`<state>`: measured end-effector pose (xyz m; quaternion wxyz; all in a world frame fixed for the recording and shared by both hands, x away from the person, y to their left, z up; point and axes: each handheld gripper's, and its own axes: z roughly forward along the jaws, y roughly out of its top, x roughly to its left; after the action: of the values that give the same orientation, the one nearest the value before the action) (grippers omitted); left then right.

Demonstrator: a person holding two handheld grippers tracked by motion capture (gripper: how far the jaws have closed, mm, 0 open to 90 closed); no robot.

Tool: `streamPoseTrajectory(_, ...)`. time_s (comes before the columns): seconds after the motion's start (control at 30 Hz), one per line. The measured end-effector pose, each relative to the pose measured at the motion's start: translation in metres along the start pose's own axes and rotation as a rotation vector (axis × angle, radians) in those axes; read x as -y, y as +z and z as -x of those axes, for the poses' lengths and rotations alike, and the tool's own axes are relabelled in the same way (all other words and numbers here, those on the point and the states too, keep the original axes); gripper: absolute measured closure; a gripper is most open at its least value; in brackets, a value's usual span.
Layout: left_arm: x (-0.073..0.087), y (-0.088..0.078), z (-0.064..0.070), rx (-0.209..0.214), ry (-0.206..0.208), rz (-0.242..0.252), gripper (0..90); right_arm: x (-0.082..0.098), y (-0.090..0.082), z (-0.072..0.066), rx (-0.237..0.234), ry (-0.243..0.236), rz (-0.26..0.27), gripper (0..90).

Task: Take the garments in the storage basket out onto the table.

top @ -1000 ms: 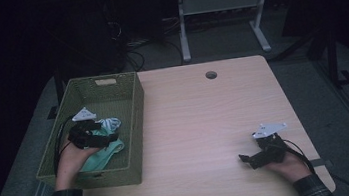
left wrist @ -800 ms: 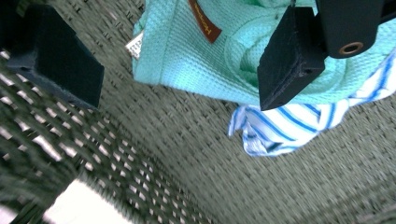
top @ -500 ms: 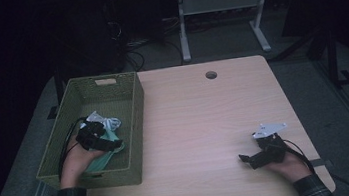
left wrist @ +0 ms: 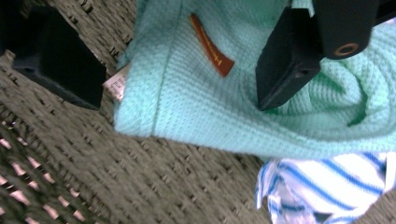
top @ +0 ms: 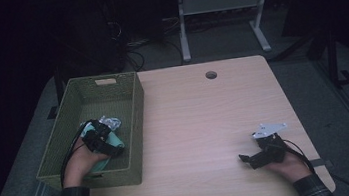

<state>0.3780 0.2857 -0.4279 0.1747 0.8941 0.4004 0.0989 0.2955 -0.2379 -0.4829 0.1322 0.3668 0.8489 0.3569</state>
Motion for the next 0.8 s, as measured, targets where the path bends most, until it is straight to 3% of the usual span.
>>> streamPoseTrajectory(0.3, 0.000, 0.004, -0.001, -0.007, -0.008, -0.057, 22.3, 0.000, 0.000, 0.000, 0.000, 0.000, 0.000, 2.0)
streamPoseTrajectory(0.47, 0.000, 0.002, -0.004, -0.020, -0.036, -0.065, 34.4, 0.000, 0.000, 0.000, 0.000, 0.000, 0.000, 2.0)
streamPoseTrajectory(0.5, 0.000, 0.001, -0.004, -0.025, -0.035, -0.065, 40.1, 0.000, 0.000, 0.000, 0.000, 0.000, 0.000, 2.0)
streamPoseTrajectory(0.53, 0.000, 0.000, -0.004, -0.021, -0.040, -0.068, 53.2, 0.000, 0.000, 0.000, 0.000, 0.000, 0.000, 2.0)
streamPoseTrajectory(0.6, 0.000, -0.001, -0.004, -0.033, -0.036, -0.074, 56.1, 0.000, 0.000, 0.000, 0.000, 0.000, 0.000, 2.0)
streamPoseTrajectory(0.63, 0.000, -0.004, -0.005, -0.037, -0.053, -0.064, 64.7, 0.000, 0.000, 0.000, 0.000, 0.000, 0.000, 2.0)
streamPoseTrajectory(0.7, 0.000, -0.005, -0.006, -0.031, -0.061, -0.056, 71.6, 0.000, 0.000, 0.000, 0.000, 0.000, 0.000, 2.0)
streamPoseTrajectory(0.73, 0.001, -0.009, -0.007, -0.024, -0.094, -0.027, 72.8, 0.000, 0.000, 0.000, 0.000, 0.000, 0.000, 2.0)
streamPoseTrajectory(0.8, 0.001, -0.012, -0.009, -0.010, -0.108, -0.003, 74.8, 0.000, 0.000, 0.000, 0.000, 0.000, 0.000, 2.0)
